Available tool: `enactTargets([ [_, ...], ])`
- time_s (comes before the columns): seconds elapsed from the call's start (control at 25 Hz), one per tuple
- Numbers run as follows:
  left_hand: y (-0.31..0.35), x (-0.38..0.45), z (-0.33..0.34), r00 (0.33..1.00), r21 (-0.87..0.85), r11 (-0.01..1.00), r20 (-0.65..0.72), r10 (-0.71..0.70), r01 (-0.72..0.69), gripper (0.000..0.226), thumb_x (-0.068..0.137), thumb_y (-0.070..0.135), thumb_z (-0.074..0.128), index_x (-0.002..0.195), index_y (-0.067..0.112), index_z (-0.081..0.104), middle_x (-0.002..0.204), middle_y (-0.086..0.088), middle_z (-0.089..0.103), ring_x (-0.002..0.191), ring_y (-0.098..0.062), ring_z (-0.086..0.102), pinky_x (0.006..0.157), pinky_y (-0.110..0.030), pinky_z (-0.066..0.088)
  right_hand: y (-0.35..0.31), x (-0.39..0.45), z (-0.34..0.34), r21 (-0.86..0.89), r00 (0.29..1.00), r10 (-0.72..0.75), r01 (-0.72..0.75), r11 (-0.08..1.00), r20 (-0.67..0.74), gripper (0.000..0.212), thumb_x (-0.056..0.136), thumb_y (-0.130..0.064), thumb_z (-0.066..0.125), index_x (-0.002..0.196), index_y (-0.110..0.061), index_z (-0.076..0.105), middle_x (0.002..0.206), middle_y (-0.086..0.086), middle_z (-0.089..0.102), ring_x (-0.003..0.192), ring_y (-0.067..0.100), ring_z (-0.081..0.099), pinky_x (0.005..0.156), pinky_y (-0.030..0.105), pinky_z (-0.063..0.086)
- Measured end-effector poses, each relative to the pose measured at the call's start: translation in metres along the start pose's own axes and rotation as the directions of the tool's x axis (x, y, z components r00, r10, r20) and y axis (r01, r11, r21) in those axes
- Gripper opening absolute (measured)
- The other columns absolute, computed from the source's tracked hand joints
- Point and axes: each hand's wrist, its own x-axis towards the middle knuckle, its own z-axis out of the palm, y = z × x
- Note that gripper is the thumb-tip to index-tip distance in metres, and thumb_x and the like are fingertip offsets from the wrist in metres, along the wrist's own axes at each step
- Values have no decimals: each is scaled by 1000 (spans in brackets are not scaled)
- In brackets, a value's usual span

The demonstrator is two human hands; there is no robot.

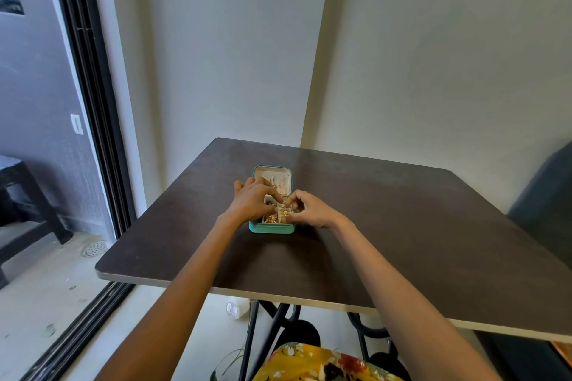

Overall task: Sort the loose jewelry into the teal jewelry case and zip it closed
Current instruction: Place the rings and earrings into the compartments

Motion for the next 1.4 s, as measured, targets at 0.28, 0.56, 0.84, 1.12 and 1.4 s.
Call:
enactTargets([
  [0.28, 2, 0, -1, 1000, 16, 1000, 14, -2, 2, 25, 87, 38, 61, 111, 37, 65, 137, 4, 44, 123, -18, 34, 98, -41, 21, 4, 8, 4, 15, 992, 49, -48, 999, -120, 28, 83, -14, 70, 100, -14, 48, 83, 0, 51, 72, 10, 49, 62, 23, 43],
  [0.56, 1, 1, 1, 1000, -6, 1000, 25, -17, 17, 29, 86, 38, 61, 115, 36, 63, 138, 4, 43, 123, -18, 33, 98, -40, 21, 3, 16, -1, 21, 968, 87, -85, 996, -234, 21, 88, -26, 65, 95, -15, 48, 84, -3, 55, 74, 8, 50, 63, 21, 41],
  [0.84, 0, 2, 2, 998, -25, 997, -11, -70, 69, 37, 83, 39, 64, 118, 31, 54, 137, 0, 43, 124, -21, 34, 100, -41, 22, 5, 27, 7, 18, 944, 174, -176, 984, -282, 26, 81, -23, 72, 88, -21, 47, 97, 4, 60, 89, 20, 59, 83, 41, 51],
  [1.12, -17, 4, 0, 979, -245, 950, -20, -203, 192, 39, 86, 33, 62, 124, 29, 51, 133, -2, 48, 125, -21, 37, 103, -41, 22, 10, 29, 11, 247, 894, 248, -162, 955, -373, 18, 86, -27, 66, 90, -17, 51, 94, 0, 59, 84, 12, 54, 69, 26, 44],
  [1.4, -18, 5, 7, 981, -241, 955, -41, -187, 172, 29, 86, 31, 60, 115, 31, 57, 127, -1, 50, 122, -19, 39, 103, -41, 21, 7, 29, -2, -171, 975, -8, -32, 985, -224, 12, 84, -21, 67, 94, -15, 71, 97, 0, 55, 90, 12, 52, 80, 27, 43],
])
